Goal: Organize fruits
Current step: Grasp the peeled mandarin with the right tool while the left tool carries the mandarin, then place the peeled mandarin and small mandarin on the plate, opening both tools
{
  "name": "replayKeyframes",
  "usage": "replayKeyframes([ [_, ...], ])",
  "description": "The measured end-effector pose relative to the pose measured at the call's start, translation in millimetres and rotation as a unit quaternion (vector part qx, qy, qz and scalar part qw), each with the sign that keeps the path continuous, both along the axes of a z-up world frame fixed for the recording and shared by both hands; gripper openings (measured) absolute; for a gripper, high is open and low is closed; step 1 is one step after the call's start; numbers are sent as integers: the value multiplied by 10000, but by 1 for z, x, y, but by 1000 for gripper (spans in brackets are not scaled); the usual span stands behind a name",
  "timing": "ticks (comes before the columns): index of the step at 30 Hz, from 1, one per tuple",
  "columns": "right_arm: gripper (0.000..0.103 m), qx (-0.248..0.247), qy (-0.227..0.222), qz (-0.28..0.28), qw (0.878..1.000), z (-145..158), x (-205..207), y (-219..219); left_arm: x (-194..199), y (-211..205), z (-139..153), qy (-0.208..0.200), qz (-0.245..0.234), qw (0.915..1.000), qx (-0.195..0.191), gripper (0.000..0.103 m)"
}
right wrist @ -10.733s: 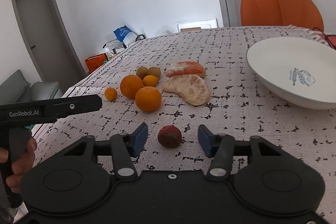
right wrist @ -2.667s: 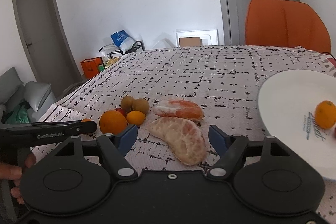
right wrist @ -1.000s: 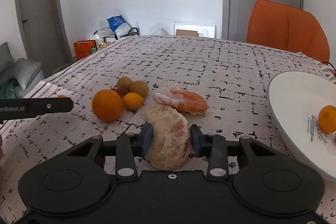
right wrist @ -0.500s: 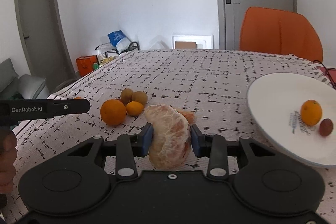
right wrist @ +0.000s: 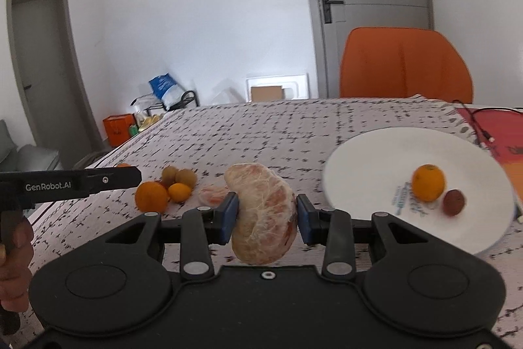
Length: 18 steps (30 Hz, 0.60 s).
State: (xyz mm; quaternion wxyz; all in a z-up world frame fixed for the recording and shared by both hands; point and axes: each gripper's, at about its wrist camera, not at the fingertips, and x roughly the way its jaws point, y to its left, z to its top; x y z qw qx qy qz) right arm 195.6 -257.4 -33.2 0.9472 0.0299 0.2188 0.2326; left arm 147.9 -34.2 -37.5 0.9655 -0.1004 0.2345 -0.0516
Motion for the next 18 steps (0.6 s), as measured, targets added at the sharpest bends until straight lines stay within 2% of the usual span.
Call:
replayKeyframes([
  [18, 36, 150, -27, -812, 9966, -7, 12, -63, 22, -48, 8, -56, -494, 9987, 147, 22],
])
